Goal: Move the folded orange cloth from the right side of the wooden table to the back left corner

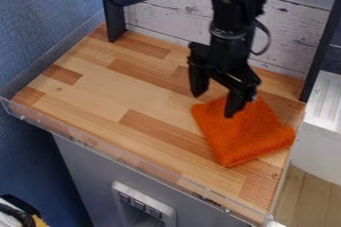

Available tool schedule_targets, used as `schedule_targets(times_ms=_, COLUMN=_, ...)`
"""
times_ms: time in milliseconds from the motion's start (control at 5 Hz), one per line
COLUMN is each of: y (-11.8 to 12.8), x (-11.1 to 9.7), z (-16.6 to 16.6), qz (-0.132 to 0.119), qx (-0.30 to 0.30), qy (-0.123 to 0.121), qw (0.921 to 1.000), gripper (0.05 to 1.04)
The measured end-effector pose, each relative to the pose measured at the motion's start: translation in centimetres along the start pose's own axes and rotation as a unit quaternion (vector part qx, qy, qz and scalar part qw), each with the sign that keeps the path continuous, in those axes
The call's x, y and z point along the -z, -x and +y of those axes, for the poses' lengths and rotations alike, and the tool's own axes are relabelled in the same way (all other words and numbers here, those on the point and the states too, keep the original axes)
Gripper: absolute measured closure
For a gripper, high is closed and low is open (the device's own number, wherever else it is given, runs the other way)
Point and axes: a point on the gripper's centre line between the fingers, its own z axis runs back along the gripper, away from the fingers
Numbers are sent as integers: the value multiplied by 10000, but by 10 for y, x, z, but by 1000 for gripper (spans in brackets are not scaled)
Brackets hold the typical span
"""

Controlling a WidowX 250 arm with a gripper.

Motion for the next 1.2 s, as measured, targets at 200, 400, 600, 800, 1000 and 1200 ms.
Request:
schedule_targets(times_ms=200, y=1, x=1, z=-17, qz=-8, qx=160, qy=100, qw=9998, gripper=89)
schedule_targets(times_ms=400, y=2, x=2, z=-30, qz=-11, qx=242, qy=225, qw=9995, gripper=87)
schedule_targets(times_ms=600, y=1, x=-2, z=-36, qz=36, qx=268, qy=337, qw=9991, gripper=85)
schedule_targets(times_ms=800, y=-6, x=-12, z=-39, qz=49, qx=324, qy=434, qw=9985, gripper=131)
schedule_targets(times_ms=1000, y=-7, x=-10, z=-39, qz=169, qx=344, qy=458, qw=9982, gripper=405)
schedule_targets(times_ms=1200, y=-9, x=-7, z=-39, qz=279, qx=342, qy=441, qw=9981, gripper=707)
